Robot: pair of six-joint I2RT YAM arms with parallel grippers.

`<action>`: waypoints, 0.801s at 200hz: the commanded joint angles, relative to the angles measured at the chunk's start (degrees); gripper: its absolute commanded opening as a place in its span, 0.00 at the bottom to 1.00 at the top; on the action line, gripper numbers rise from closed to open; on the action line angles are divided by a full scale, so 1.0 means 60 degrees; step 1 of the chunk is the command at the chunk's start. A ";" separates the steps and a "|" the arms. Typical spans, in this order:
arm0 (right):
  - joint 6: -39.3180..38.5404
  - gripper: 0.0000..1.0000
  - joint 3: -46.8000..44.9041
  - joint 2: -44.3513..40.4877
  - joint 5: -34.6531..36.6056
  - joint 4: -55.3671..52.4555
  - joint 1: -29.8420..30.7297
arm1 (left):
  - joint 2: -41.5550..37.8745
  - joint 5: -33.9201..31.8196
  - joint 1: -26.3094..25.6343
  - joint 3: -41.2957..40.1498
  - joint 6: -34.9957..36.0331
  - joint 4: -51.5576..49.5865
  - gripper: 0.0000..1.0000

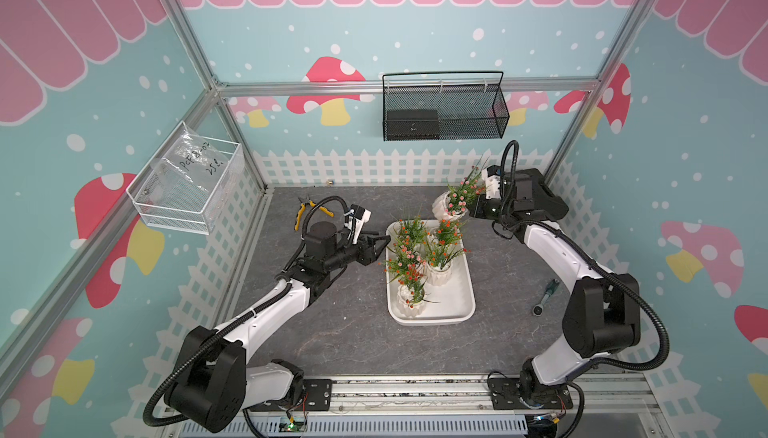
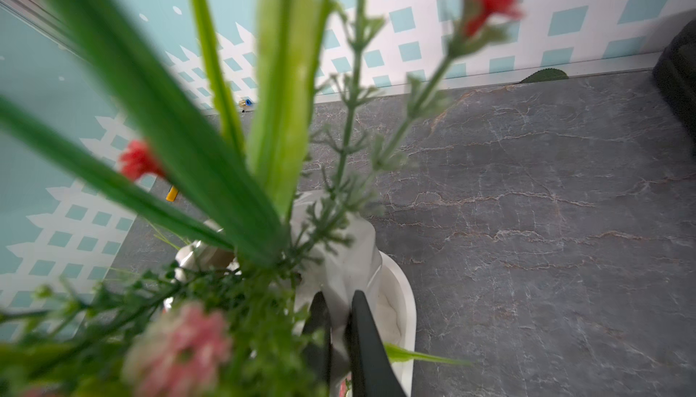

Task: Put the potted gypsophila into the storage box
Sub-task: Pick up the baby's breath potted plant from the center of the board, then place the baby's breath potted plant at the storage box.

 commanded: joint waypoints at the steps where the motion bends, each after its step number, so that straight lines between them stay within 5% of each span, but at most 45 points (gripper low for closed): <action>1: 0.0149 0.02 -0.0225 -0.0842 -0.0132 0.0673 -0.0026 | -0.0374 -0.0244 -0.0175 -0.0231 0.0378 -0.0318 0.56; 160: -0.0580 0.01 -0.1275 -0.4139 -0.0436 -0.1157 -0.0028 | -0.1680 -0.0321 -0.1319 -0.0772 0.1019 -0.0421 0.57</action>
